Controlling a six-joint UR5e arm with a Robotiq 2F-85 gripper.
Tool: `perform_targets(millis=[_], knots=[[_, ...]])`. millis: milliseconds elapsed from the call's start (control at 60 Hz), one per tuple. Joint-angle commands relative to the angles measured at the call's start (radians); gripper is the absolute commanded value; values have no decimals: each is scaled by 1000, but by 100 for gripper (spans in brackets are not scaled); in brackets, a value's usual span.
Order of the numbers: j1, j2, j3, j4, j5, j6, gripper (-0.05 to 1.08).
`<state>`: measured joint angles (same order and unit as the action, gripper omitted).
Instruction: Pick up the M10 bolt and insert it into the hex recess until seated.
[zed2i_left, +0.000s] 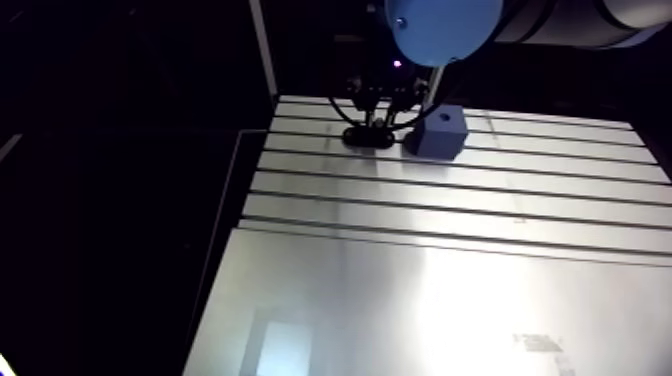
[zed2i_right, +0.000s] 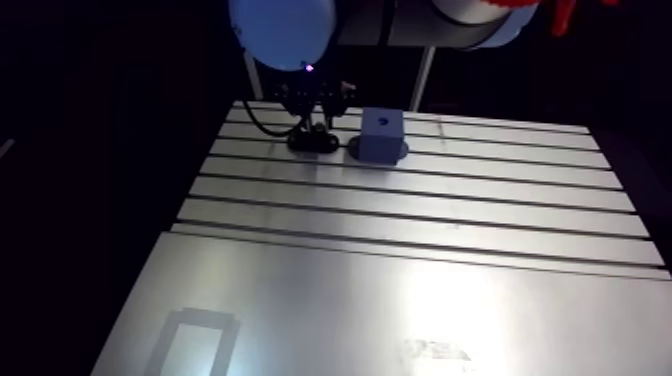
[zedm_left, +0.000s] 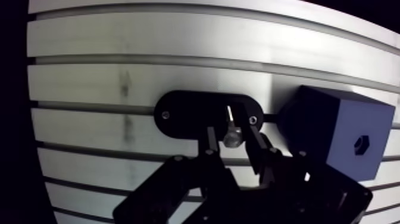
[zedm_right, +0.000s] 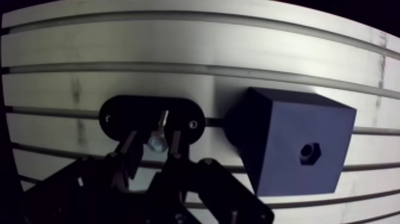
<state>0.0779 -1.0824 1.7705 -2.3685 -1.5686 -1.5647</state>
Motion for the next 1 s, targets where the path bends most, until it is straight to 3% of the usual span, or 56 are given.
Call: perform_targets(millis=[17,1000], knots=[[0,0,1,1,-1,-1,62],[-1,1,0,-1,-1,-1,72]])
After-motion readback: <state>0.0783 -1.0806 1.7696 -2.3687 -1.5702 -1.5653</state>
